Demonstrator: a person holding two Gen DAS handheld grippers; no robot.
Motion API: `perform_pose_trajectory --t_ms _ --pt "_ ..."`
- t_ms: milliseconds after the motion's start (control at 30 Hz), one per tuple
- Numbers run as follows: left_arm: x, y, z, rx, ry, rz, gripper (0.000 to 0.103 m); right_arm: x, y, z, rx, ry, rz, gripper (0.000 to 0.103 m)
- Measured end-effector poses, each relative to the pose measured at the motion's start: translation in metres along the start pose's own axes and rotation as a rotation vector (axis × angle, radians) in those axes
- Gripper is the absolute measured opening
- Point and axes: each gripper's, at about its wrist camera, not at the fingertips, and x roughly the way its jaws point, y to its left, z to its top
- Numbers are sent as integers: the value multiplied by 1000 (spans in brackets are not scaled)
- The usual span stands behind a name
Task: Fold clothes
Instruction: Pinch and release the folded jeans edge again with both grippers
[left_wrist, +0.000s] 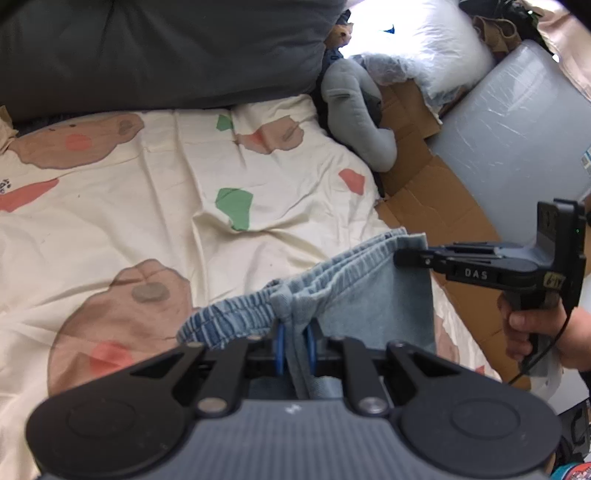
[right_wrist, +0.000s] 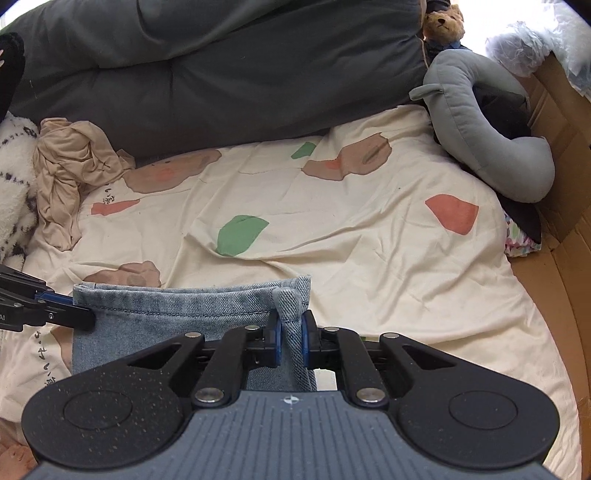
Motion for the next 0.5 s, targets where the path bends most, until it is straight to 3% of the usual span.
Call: perform_pose_trajectory --t_ms 167,233,267,333,500 --pt "14 15 -3 -41 26 19 17 25 6 1 14 50 -44 12" --pt "10 14 -3 -39 20 20 21 27 4 2 49 50 -67 17" --pt "6 13 -3 -26 13 34 22 22 2 2 65 34 -71 18" --pt "-3 11 0 -12 -8 63 23 14 -4 2 97 3 -80 31" --pt "-25 1 9 35 -61 56 23 -23 -15 -12 107 -24 -100 35"
